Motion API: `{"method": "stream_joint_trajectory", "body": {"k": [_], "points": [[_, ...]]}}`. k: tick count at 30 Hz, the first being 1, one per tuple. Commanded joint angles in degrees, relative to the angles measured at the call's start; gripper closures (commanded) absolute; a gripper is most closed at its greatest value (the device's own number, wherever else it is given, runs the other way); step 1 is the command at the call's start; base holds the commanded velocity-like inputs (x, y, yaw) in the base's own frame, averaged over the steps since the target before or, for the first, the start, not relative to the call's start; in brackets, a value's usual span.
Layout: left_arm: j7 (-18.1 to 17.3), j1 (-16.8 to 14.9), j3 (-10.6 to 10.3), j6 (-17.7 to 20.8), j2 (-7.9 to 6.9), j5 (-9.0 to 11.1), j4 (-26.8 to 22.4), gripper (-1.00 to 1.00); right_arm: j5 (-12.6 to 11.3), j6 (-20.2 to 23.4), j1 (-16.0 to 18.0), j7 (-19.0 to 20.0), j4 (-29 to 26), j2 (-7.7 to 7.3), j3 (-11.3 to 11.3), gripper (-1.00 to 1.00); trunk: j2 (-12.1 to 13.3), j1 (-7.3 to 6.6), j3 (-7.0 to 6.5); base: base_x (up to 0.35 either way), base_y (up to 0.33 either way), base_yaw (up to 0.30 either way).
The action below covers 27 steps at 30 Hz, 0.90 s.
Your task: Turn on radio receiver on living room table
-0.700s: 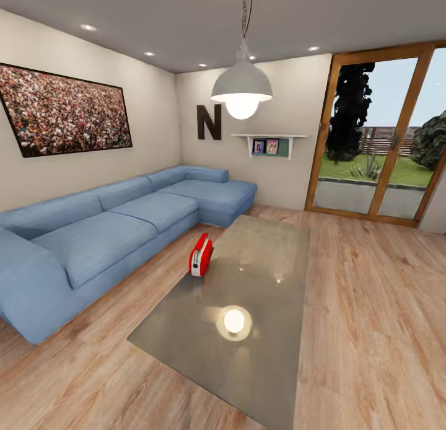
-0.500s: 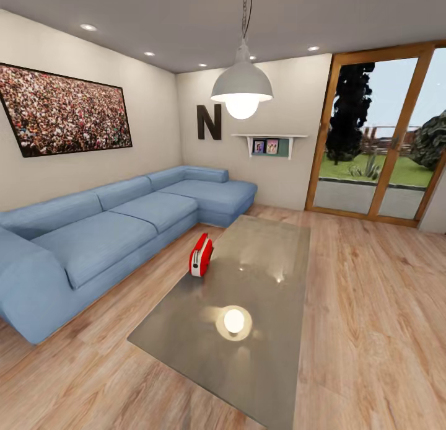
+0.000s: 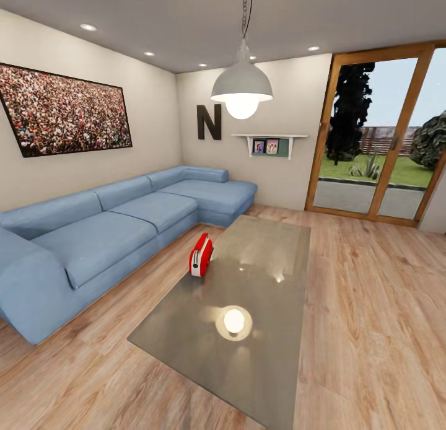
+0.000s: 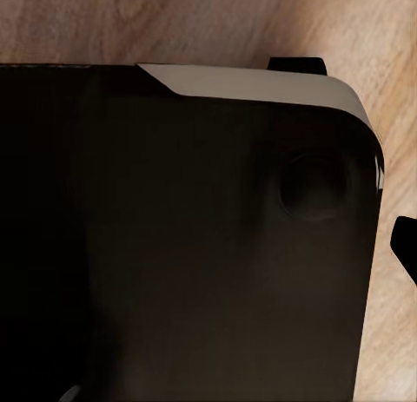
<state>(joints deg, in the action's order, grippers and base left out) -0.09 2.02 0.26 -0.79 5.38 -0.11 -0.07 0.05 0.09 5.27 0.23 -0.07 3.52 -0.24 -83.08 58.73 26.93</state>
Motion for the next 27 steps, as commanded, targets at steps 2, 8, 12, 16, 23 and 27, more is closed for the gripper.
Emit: {"method": "stream_joint_trajectory", "body": {"k": [2,8,12,16,23,27], "points": [[0.0,0.0,0.1,0.0,0.15,0.0,0.0,-1.00,0.0,0.0,0.0,0.0,0.0,0.00,0.0,-1.00,0.0,0.00,0.00,0.000,0.000,0.000],[0.0,0.0,-0.1,-0.1,0.37,0.2,0.0,-1.00,0.2,-0.2,0.0,0.2,-0.1,-0.02,0.2,-1.00,0.0,0.00,0.00,0.000,0.000,0.000],[0.2,0.0,-0.3,-2.6,0.53,0.1,-1.7,-1.00,0.2,-3.4,0.0,0.1,-2.9,-0.40,0.2,-1.00,0.0,0.00,0.00,0.000,0.000,0.000],[0.5,0.0,-0.1,-2.9,-0.65,-0.1,-11.2,-1.00,0.3,-4.4,0.2,0.0,-10.4,-1.85,0.2,-1.00,0.0,0.00,0.00,0.000,0.000,0.000],[0.6,0.0,1.5,12.2,-5.05,1.3,-40.6,-1.00,0.0,-4.6,0.7,-0.7,-27.1,-5.70,-0.2,-1.00,0.0,0.00,0.00,0.000,0.000,0.000],[0.6,0.0,1.5,16.0,-5.59,1.3,-49.4,-1.00,0.0,-4.6,0.8,-2.2,-28.7,-7.06,-0.3,-1.00,0.0,0.00,0.00,0.000,0.043,0.000]]}}
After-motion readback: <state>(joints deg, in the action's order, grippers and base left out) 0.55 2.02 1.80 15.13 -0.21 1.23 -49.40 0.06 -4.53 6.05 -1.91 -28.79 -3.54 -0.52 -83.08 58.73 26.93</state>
